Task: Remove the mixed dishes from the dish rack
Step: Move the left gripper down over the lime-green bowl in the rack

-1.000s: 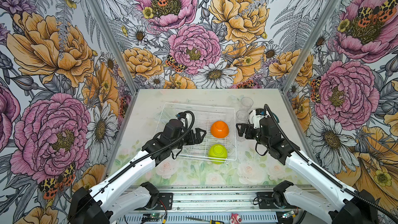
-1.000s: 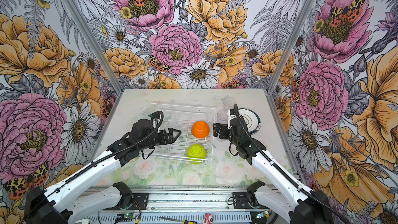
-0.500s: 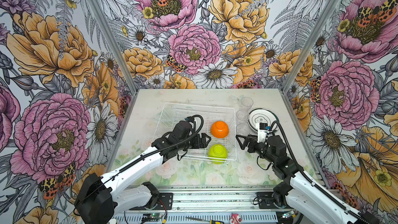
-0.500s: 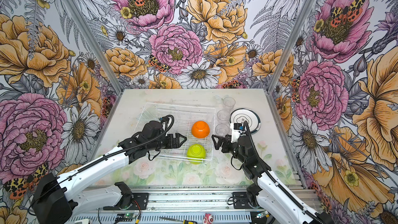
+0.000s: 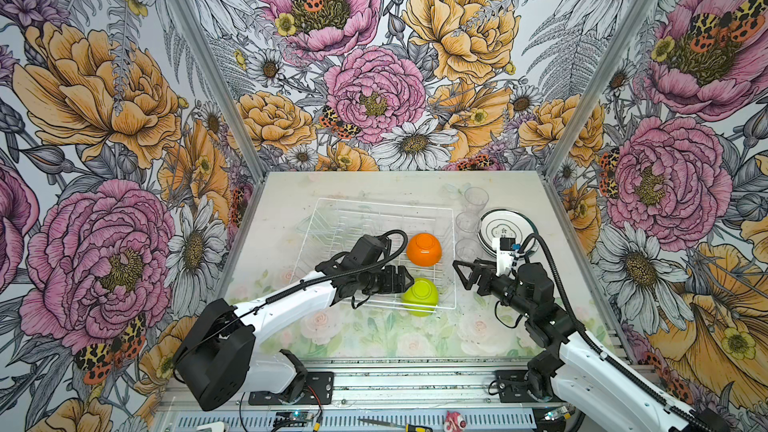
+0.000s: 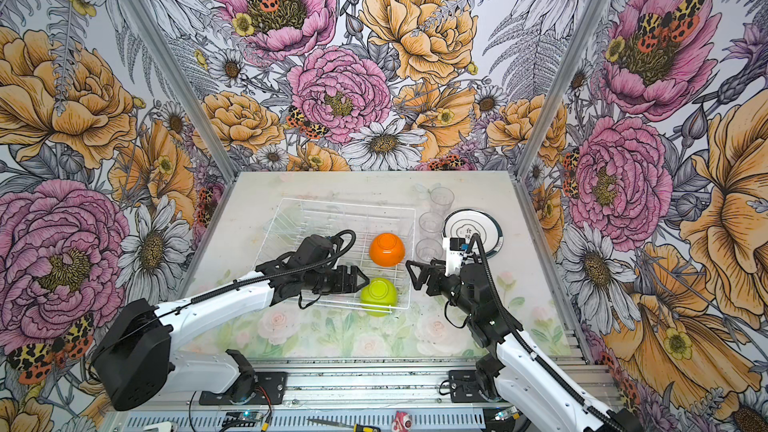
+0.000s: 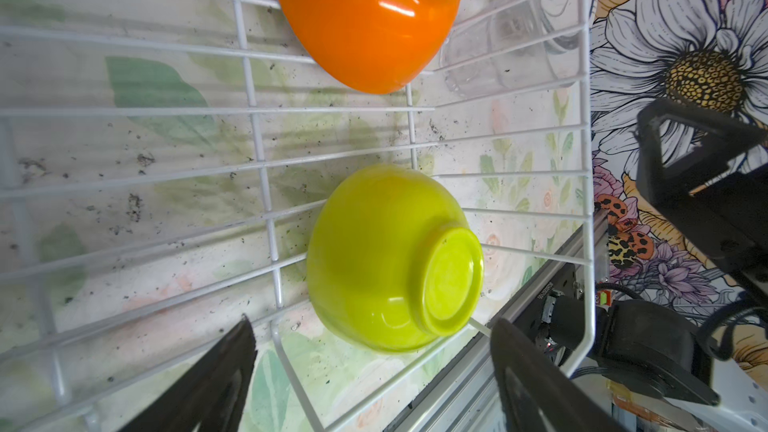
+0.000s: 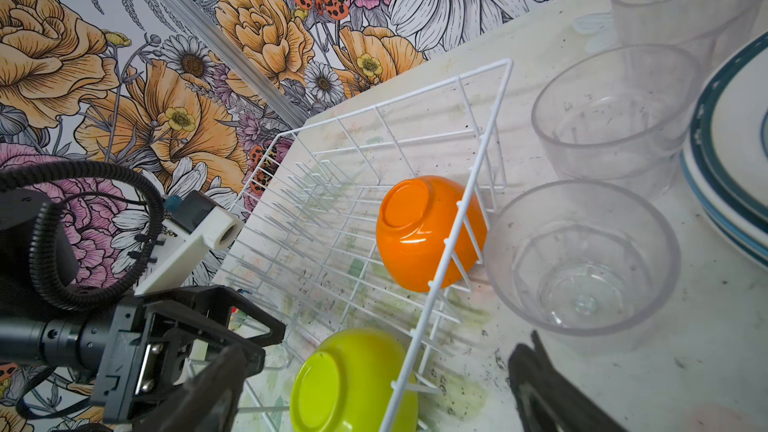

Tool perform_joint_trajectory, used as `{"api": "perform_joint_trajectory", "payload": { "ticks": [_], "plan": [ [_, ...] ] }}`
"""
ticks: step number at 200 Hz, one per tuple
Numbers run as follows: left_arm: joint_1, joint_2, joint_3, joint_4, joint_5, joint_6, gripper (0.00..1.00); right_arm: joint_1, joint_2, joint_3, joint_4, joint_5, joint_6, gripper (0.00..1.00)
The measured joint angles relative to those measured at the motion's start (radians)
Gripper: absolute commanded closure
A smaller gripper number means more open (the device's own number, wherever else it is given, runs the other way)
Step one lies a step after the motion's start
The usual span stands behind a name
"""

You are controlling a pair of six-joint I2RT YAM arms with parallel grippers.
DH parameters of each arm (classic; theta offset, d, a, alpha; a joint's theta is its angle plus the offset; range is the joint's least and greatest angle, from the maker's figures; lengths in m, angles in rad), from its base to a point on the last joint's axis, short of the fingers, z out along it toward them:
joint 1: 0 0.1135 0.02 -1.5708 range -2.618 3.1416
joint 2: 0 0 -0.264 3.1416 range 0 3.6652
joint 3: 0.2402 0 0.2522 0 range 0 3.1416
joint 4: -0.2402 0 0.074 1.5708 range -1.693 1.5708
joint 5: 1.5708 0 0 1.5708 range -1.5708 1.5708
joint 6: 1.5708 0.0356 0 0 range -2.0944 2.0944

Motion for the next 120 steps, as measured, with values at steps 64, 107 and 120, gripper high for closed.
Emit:
{"api": "perform_joint_trajectory", "payload": {
  "ticks": [64, 107, 120],
  "plan": [
    [-0.007, 0.091, 0.015, 0.025, 0.087, 0.003, 0.01, 0.000, -0.066, -0.008, -0.020, 0.011, 0.004, 0.01],
    [-0.013, 0.123, 0.014, 0.041, 0.119, -0.001, 0.01, 0.000, -0.082, -0.008, -0.040, 0.011, 0.004, 0.01],
    [-0.013, 0.123, 0.009, 0.072, 0.130, -0.010, 0.01, 0.000, -0.082, -0.008, -0.045, 0.011, 0.004, 0.01]
  ]
}}
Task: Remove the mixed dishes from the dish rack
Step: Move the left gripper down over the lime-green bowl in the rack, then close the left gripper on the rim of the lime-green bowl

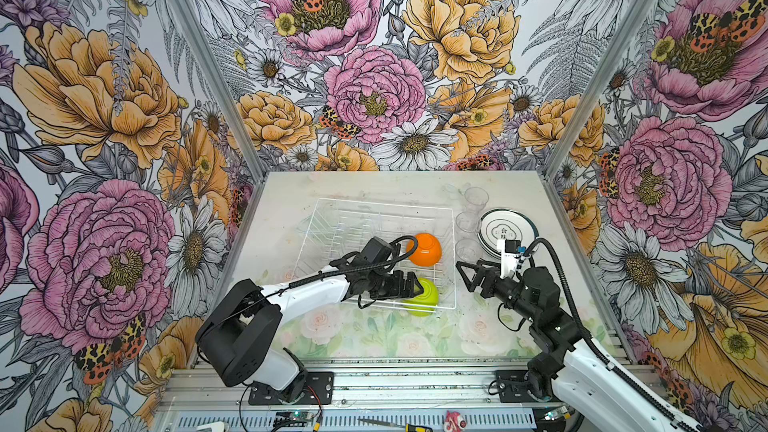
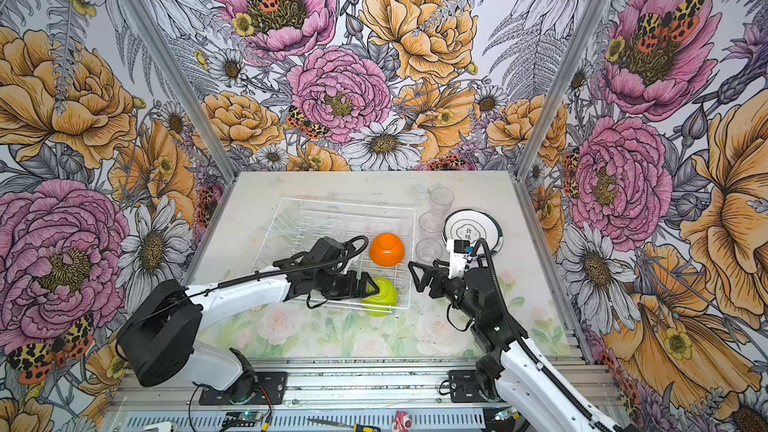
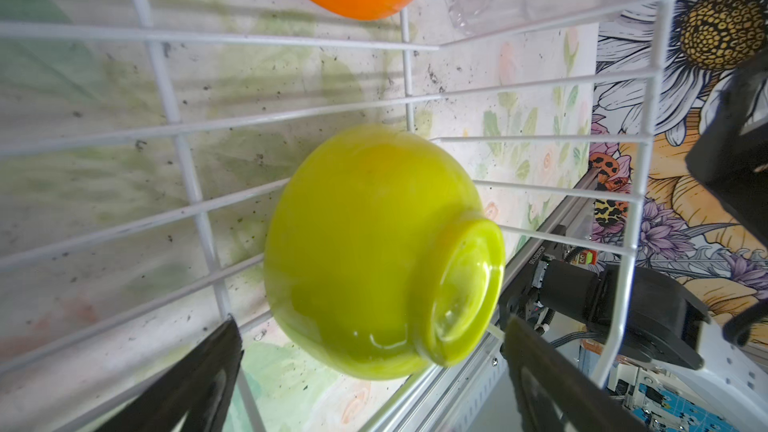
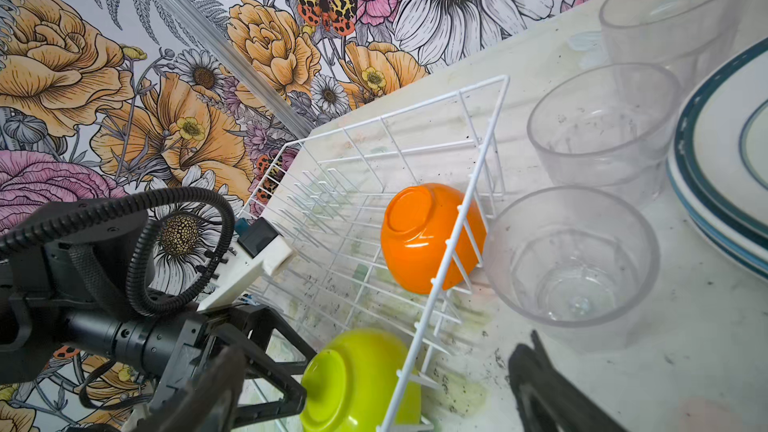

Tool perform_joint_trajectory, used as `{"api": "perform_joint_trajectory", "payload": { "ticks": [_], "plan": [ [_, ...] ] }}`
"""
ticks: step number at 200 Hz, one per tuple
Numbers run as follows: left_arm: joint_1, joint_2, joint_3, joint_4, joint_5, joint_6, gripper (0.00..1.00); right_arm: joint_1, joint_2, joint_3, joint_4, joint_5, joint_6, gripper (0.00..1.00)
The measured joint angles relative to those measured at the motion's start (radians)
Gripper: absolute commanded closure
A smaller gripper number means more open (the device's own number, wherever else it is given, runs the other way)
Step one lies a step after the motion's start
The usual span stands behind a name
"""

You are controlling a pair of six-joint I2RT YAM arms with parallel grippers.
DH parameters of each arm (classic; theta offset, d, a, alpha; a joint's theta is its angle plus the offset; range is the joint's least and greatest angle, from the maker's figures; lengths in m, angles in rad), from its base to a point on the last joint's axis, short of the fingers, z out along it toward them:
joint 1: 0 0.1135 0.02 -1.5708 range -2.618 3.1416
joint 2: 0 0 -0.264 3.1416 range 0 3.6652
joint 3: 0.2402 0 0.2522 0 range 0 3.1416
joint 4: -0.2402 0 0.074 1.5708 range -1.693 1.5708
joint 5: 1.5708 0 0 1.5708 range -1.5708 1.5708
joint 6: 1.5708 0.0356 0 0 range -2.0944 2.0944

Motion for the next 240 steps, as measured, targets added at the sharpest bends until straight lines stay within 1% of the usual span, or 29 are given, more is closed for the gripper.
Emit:
{"api": "perform_joint_trajectory", "payload": {
  "ticks": [31, 55, 95, 122, 195, 240],
  "plan": [
    [0.000, 0.012, -0.037, 0.098, 0.037, -0.049, 0.01, 0.000, 0.001, 0.000, -0.006, 0.000, 0.000, 0.01],
    [-0.007, 0.041, -0.047, 0.142, 0.053, -0.071, 0.01, 0.000, 0.006, 0.000, -0.009, 0.000, 0.000, 0.01],
    [-0.011, 0.045, -0.050, 0.161, 0.056, -0.078, 0.01, 0.000, 0.015, 0.000, -0.013, 0.000, 0.000, 0.01],
    [-0.011, 0.046, -0.059, 0.185, 0.056, -0.105, 0.01, 0.000, 0.028, 0.000, -0.013, 0.008, 0.000, 0.01],
    [-0.011, 0.055, -0.134, 0.375, 0.046, -0.232, 0.01, 0.000, 0.040, 0.000, -0.014, 0.023, 0.000, 0.02],
    [-0.011, -0.001, -0.184, 0.469, 0.036, -0.316, 0.01, 0.000, 0.040, 0.000, -0.016, 0.027, -0.001, 0.01]
  ]
}}
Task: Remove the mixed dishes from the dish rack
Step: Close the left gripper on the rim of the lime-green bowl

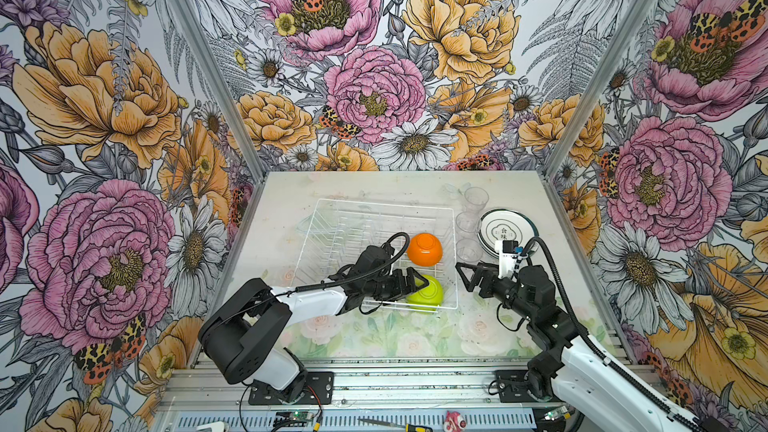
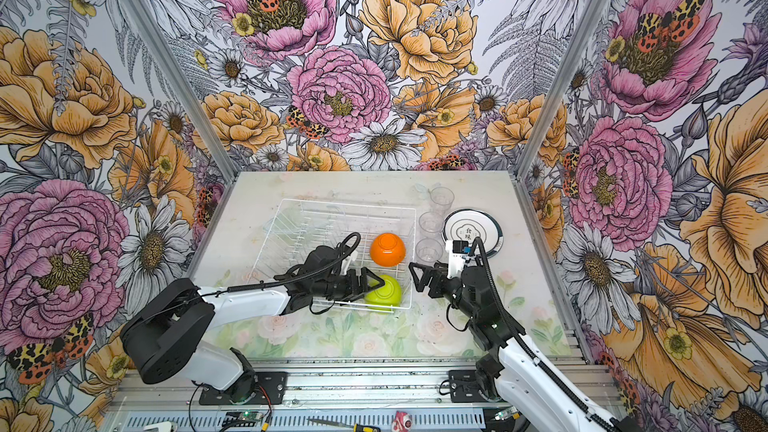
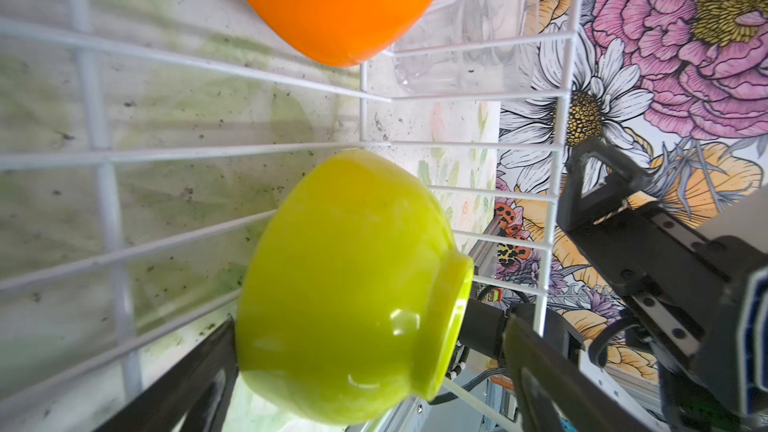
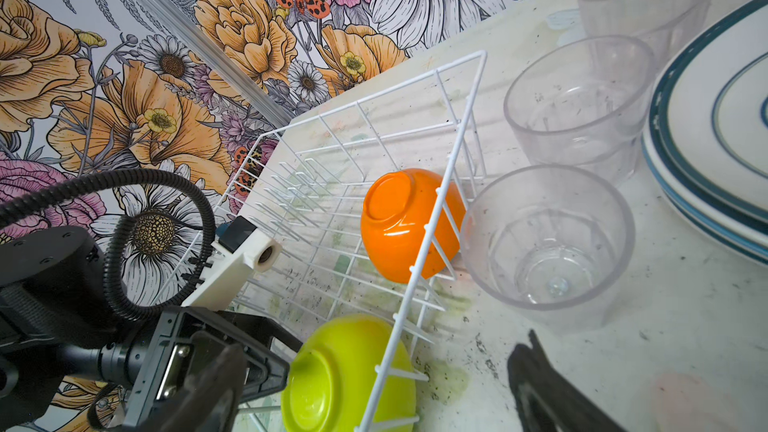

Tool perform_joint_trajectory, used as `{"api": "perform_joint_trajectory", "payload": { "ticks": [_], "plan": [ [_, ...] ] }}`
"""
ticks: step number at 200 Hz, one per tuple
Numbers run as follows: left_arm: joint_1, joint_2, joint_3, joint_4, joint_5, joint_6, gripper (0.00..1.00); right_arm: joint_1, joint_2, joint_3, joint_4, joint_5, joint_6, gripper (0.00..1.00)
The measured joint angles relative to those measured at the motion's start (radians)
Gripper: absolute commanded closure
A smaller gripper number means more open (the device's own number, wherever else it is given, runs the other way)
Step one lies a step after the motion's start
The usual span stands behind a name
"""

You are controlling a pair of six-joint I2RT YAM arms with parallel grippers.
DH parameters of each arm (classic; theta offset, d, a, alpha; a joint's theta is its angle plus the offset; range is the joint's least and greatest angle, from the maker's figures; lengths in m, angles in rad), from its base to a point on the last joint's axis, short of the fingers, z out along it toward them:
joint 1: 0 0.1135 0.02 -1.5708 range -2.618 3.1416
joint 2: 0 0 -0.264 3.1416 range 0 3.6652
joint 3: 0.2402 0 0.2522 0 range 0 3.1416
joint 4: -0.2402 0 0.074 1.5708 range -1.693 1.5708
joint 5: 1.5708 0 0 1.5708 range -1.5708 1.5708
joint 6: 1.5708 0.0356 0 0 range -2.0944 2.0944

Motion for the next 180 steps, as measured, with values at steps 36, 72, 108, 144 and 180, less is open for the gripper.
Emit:
{"api": "perform_joint_trajectory", "payload": {
  "ticks": [36, 72, 108, 144, 180],
  "plan": [
    [-0.003, -0.054, 0.000, 0.066, -0.001, -0.035, 0.01, 0.000, 0.000, 0.000, 0.000, 0.004, 0.000, 0.02],
    [-0.020, -0.060, 0.000, 0.089, -0.001, -0.046, 0.01, 0.000, 0.000, 0.000, 0.000, 0.014, 0.000, 0.02],
    [-0.034, -0.054, 0.000, 0.109, -0.001, -0.049, 0.04, 0.000, -0.001, 0.000, -0.001, 0.015, 0.000, 0.02],
    [-0.057, -0.020, 0.005, 0.136, 0.000, -0.066, 0.21, 0.000, -0.008, 0.000, -0.010, 0.022, 0.000, 0.02],
    [-0.072, 0.022, 0.005, 0.201, 0.001, -0.092, 0.39, 0.000, -0.021, 0.000, -0.026, 0.033, 0.000, 0.02]
  ]
}}
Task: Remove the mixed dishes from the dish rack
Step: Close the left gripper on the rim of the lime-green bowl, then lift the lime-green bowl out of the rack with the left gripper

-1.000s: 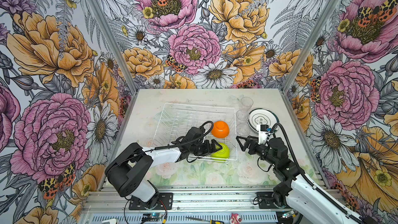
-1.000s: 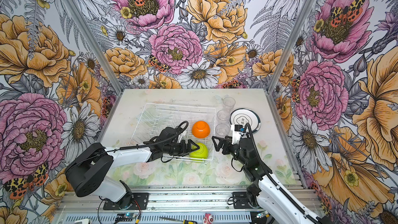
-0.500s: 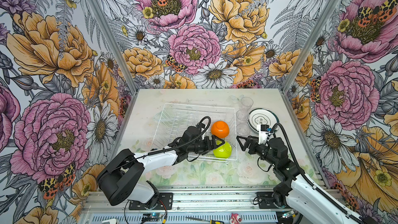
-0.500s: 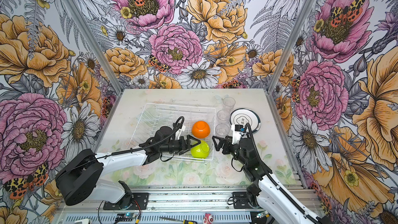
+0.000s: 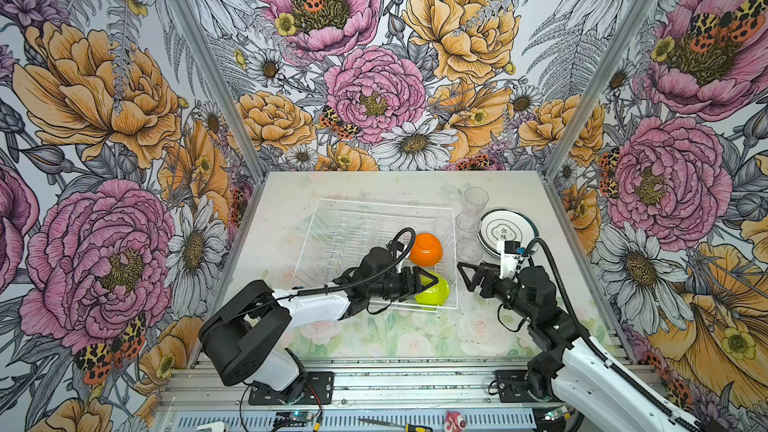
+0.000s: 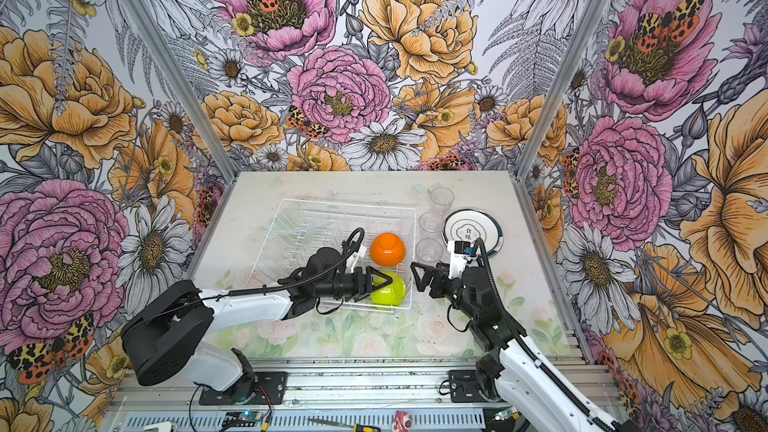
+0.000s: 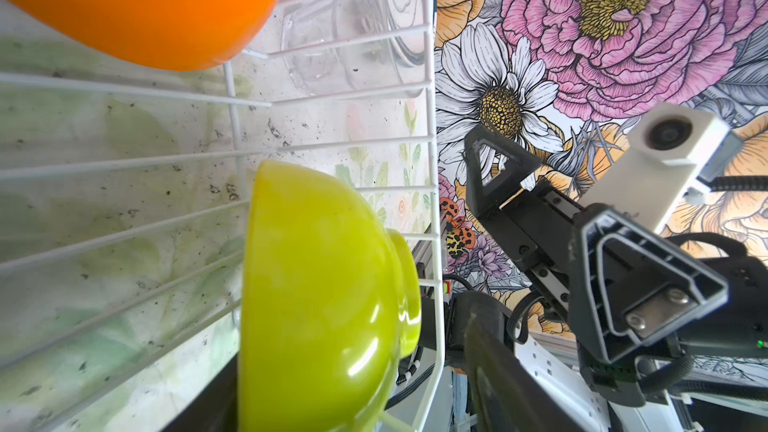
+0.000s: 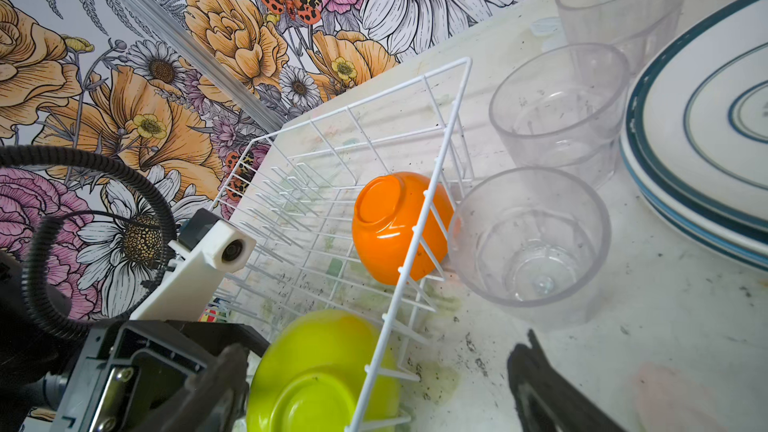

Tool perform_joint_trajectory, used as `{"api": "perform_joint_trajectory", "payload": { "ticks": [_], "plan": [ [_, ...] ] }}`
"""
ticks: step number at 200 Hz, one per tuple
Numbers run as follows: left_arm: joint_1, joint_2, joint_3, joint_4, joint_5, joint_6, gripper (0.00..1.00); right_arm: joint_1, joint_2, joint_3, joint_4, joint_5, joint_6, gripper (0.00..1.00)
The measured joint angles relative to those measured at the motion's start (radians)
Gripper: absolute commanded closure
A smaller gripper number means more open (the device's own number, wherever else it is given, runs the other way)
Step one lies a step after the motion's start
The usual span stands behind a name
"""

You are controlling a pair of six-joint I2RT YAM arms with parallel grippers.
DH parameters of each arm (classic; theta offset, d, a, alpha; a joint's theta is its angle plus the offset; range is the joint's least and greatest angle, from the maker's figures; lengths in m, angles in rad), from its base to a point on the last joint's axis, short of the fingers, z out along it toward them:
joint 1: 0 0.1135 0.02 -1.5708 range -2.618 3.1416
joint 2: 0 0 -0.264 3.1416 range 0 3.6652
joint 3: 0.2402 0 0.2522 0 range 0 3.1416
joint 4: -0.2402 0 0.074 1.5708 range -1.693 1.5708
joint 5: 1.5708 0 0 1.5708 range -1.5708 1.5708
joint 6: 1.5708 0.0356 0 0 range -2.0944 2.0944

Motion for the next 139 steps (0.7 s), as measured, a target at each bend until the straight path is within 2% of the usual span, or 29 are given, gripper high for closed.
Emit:
{"api": "perform_joint_trajectory", "payload": {
  "ticks": [83, 139],
  "plan": [
    [0.000, 0.072, 0.003, 0.135, 0.003, -0.048, 0.70, 0.000, -0.007, 0.000, -0.005, 0.018, 0.000, 0.02],
    [0.000, 0.095, 0.035, 0.137, 0.024, -0.045, 0.86, 0.000, -0.013, 0.000, -0.015, 0.019, 0.000, 0.02]
  ]
}}
